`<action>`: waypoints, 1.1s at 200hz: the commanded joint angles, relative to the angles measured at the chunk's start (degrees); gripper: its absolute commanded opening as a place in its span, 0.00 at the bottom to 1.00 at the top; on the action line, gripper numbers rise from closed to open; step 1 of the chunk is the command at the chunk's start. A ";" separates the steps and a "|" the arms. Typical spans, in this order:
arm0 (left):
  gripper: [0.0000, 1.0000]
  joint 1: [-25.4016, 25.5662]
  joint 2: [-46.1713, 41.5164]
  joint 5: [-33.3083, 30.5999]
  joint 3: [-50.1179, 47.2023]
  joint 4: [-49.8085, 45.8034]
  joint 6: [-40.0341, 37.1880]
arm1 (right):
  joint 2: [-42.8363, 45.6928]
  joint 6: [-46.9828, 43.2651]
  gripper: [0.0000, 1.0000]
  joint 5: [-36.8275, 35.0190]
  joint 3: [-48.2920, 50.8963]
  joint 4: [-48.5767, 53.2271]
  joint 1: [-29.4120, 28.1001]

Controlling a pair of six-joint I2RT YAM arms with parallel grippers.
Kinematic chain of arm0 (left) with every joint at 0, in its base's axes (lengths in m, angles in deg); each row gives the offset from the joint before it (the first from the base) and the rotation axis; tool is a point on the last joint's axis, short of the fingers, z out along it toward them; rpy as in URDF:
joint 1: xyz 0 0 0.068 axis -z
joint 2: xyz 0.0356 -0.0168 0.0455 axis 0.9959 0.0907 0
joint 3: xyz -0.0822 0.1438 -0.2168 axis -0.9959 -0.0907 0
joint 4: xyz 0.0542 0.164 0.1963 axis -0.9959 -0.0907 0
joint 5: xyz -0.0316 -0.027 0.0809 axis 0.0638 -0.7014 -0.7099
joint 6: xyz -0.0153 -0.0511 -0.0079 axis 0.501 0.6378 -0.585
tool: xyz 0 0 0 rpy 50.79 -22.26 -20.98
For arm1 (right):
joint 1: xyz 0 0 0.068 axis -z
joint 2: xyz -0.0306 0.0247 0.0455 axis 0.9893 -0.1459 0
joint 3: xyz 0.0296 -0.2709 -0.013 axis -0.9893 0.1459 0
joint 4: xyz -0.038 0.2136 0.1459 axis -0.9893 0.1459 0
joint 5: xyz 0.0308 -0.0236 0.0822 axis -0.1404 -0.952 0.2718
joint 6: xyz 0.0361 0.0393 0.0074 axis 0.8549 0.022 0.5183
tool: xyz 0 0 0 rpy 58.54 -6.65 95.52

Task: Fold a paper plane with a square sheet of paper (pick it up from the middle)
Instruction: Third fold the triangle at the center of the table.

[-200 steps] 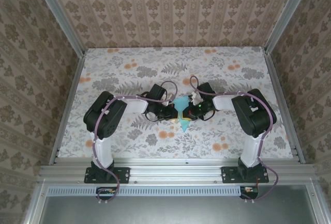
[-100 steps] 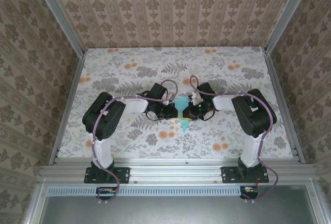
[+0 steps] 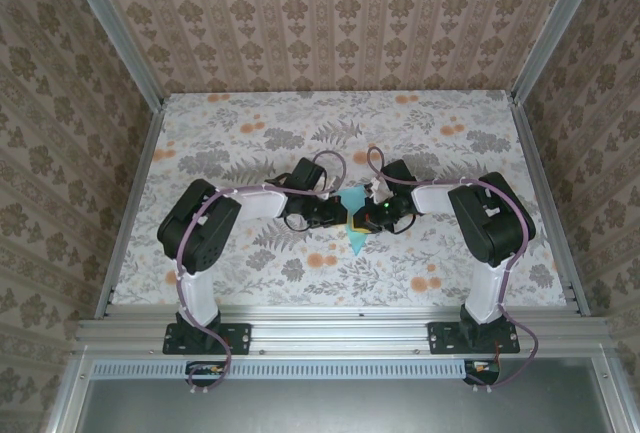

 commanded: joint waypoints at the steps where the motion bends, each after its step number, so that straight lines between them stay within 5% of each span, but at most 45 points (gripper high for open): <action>1: 0.07 0.21 1.97 0.86 1.96 0.38 0.50 | 0.06 -0.39 0.00 -2.96 1.81 3.48 -0.42; 123: 0.07 1.44 5.65 0.79 4.11 -5.73 -4.38 | 0.90 -0.22 0.00 -3.08 1.84 3.65 -0.41; 220: 0.06 1.72 10.70 -10.33 5.89 -17.33 -12.68 | 4.19 0.88 0.00 -2.41 1.58 3.21 -0.33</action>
